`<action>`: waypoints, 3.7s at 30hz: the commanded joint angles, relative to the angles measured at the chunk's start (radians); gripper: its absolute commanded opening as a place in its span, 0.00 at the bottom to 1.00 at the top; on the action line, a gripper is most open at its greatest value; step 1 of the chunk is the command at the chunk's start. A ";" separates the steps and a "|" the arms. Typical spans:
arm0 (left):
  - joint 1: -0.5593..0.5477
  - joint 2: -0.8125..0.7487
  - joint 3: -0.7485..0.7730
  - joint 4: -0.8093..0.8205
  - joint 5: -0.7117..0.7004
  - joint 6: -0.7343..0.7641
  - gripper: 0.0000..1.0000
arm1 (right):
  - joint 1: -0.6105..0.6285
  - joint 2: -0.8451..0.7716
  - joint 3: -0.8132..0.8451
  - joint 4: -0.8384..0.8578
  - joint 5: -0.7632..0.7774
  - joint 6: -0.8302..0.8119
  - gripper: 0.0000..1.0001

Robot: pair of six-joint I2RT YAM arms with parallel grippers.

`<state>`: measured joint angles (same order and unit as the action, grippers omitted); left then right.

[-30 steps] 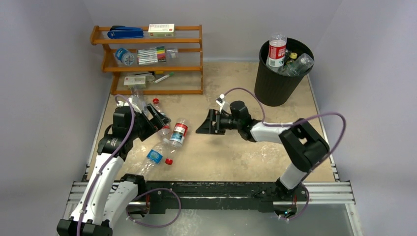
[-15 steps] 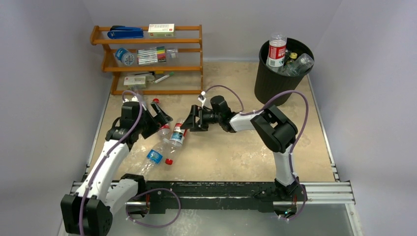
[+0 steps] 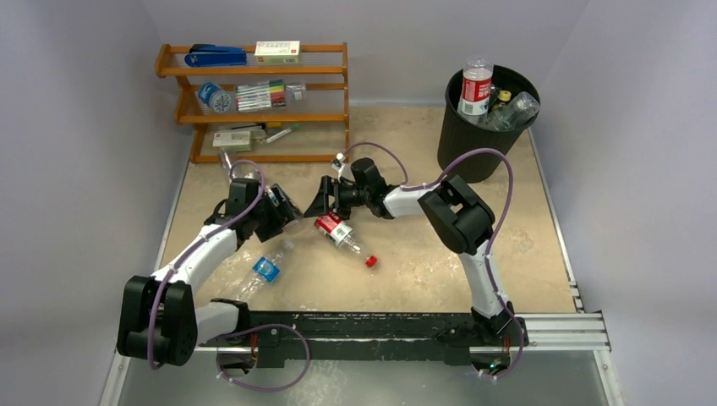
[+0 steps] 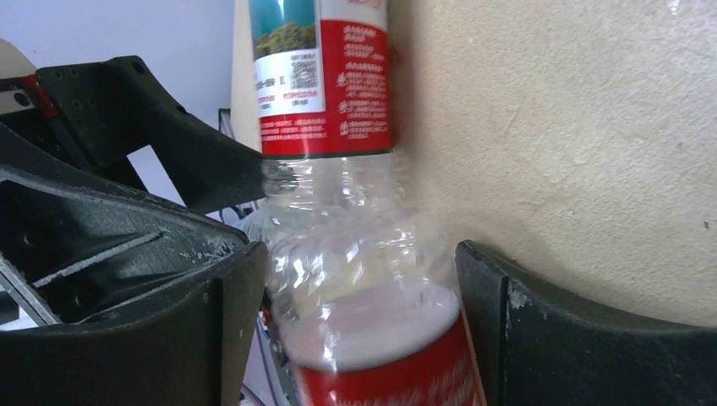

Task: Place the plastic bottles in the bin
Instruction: Pick up the plastic bottle at the center of the board, then place the plastic bottle in the trash bin.

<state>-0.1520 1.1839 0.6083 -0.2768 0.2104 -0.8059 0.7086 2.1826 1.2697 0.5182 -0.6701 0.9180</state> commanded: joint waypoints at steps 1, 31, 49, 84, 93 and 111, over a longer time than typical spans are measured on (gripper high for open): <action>-0.027 0.013 -0.021 0.095 0.011 -0.022 0.76 | 0.006 -0.005 0.008 -0.003 0.007 -0.038 0.81; -0.027 -0.075 0.054 -0.010 -0.022 -0.001 0.80 | -0.174 -0.463 -0.057 -0.412 0.296 -0.403 0.58; -0.027 -0.074 0.026 0.022 -0.020 -0.007 0.81 | -0.719 -0.646 0.487 -0.544 0.194 -0.381 0.59; -0.027 -0.055 0.053 -0.001 -0.031 0.008 0.82 | -0.908 -0.466 0.393 0.196 0.431 -0.354 0.60; -0.027 -0.055 0.051 0.007 -0.041 -0.001 0.82 | -0.917 -0.448 0.329 0.285 0.465 -0.317 0.59; -0.027 -0.045 0.051 0.008 -0.038 0.003 0.82 | -0.872 -0.614 -0.069 0.415 0.520 -0.393 0.56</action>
<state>-0.1772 1.1416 0.6209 -0.3019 0.1776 -0.8154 -0.1886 1.5982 1.2461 0.9661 -0.1535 0.5762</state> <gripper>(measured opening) 0.817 0.669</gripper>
